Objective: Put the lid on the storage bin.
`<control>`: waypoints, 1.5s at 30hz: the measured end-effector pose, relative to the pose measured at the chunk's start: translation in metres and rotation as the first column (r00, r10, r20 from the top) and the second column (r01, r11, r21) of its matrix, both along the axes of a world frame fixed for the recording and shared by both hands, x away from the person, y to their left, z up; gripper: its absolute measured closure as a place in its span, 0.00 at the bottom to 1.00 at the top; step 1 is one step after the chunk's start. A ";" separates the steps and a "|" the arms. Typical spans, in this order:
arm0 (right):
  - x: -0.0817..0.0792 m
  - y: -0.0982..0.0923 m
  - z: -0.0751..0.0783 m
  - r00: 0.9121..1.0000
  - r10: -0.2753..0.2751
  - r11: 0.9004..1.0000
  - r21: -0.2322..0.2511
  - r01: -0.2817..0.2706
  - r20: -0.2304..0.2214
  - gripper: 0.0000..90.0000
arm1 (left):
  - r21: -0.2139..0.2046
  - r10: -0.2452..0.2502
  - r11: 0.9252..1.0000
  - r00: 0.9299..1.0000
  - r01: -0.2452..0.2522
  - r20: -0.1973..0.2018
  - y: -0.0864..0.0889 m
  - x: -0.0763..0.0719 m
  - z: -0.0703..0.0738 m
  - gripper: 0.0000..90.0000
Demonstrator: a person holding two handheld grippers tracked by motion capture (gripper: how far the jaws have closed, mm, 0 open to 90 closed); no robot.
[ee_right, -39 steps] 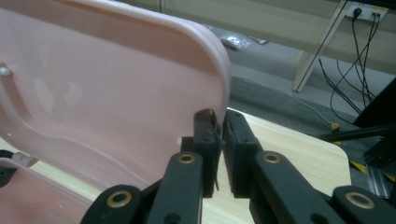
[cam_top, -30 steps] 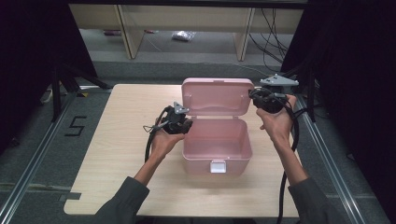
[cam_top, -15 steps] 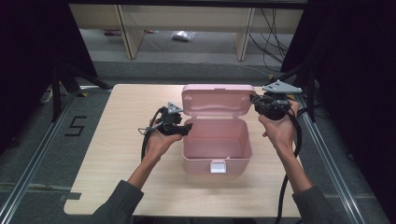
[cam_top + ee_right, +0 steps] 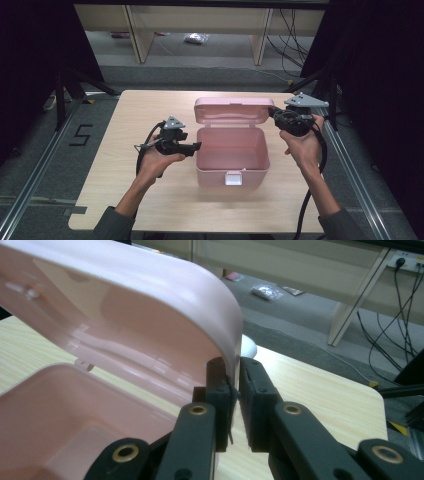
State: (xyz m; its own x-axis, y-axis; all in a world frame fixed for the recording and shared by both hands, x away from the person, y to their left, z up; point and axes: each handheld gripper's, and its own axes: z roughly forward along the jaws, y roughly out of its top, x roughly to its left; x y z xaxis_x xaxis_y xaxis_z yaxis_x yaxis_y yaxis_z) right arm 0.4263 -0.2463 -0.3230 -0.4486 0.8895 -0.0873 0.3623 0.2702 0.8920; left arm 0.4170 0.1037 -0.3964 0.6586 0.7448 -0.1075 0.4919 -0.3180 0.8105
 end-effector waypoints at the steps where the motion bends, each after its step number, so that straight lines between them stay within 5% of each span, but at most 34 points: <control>1: -0.001 -0.001 0.000 1.000 0.005 1.000 -0.005 -0.005 -0.007 0.93 | -0.009 -0.009 1.000 1.000 0.009 0.000 0.001 -0.002 0.001 0.39; 3: -0.003 -0.002 -0.002 1.000 0.006 1.000 0.006 -0.006 0.005 0.93 | -0.016 -0.013 1.000 1.000 0.013 0.005 0.002 -0.008 0.002 0.38; 5: -0.006 -0.002 -0.003 0.999 0.016 1.000 0.023 -0.015 -0.030 0.93 | -0.007 -0.026 1.000 1.000 0.026 0.011 0.004 -0.014 0.003 0.37; 20: -0.022 -0.007 -0.008 0.999 0.050 0.999 0.013 -0.050 -0.022 0.91 | 0.000 -0.054 0.999 0.998 0.054 0.026 0.013 -0.044 -0.001 0.34; 24: -0.025 -0.009 -0.009 0.998 0.060 0.998 0.012 -0.060 0.000 0.91 | 0.006 -0.061 0.998 0.998 0.060 0.029 0.015 -0.049 -0.003 0.33; 27: -0.029 -0.009 -0.010 0.997 0.069 0.997 0.034 -0.067 -0.043 0.90 | 0.008 -0.068 0.998 0.997 0.067 0.026 0.016 -0.052 -0.004 0.33; 34: -0.034 -0.010 -0.012 0.997 0.069 0.997 0.031 -0.068 -0.034 0.89 | -0.008 -0.071 0.997 0.997 0.072 0.018 0.017 -0.060 -0.014 0.33; 37: -0.036 -0.012 -0.013 0.997 0.079 0.997 0.009 -0.079 -0.014 0.89 | 0.030 -0.087 0.996 0.996 0.087 0.015 0.018 -0.062 -0.018 0.33; 38: -0.039 -0.011 -0.013 0.996 0.076 0.996 0.041 -0.075 -0.039 0.88 | 0.044 -0.088 0.995 0.996 0.087 0.019 0.018 -0.063 -0.019 0.33; 45: -0.046 -0.014 -0.016 0.995 0.095 0.995 0.017 -0.095 -0.035 0.88 | 0.044 -0.089 0.995 0.996 0.088 0.013 0.019 -0.069 -0.026 0.32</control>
State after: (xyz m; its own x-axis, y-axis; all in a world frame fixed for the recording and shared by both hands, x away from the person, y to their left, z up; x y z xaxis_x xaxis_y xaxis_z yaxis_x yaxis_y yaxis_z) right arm 0.3801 -0.2601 -0.3393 -0.5338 0.8438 -0.0564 0.3675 0.2915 0.8832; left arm 0.3480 0.1228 -0.4224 0.7236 0.6870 -0.0660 0.4481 -0.3950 0.8020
